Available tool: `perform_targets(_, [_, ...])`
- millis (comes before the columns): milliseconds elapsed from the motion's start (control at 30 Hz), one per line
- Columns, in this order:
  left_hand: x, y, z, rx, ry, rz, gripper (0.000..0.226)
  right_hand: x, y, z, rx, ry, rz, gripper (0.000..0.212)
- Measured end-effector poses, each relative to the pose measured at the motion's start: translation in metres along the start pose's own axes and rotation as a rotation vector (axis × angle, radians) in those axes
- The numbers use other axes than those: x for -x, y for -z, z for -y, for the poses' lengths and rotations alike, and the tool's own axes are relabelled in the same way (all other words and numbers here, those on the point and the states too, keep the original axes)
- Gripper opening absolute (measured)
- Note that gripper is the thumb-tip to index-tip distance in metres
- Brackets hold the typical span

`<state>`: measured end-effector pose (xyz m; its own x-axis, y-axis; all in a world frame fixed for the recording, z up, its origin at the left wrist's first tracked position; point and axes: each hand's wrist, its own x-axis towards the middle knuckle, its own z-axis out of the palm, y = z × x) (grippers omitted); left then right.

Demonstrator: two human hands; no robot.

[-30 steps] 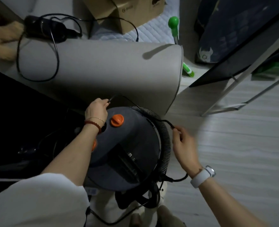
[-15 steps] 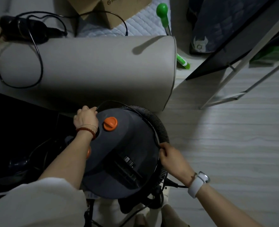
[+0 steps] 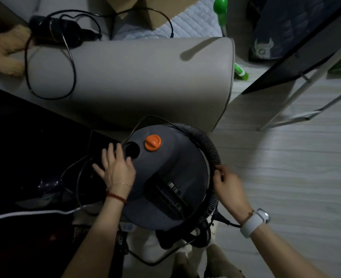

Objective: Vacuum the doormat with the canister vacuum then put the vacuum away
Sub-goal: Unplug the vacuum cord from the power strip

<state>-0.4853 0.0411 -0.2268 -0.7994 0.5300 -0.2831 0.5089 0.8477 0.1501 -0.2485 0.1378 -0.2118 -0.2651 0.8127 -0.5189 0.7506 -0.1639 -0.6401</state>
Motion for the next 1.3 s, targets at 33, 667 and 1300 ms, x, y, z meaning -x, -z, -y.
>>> perform_targets(33, [0.004, -0.003, 0.009, 0.003, 0.064, 0.029, 0.053, 0.003, -0.002, 0.003, 0.018, 0.015, 0.015, 0.028])
perform_targets(667, [-0.085, -0.001, -0.015, 0.322, -0.273, 0.331, 0.042, 0.028, -0.041, 0.011, 0.170, 0.032, -0.018, 0.032])
perform_targets(1300, [0.066, -0.019, -0.049, 0.074, -0.316, 0.376, 0.059, 0.085, 0.050, -0.036, -0.098, 0.072, -0.420, 0.035])
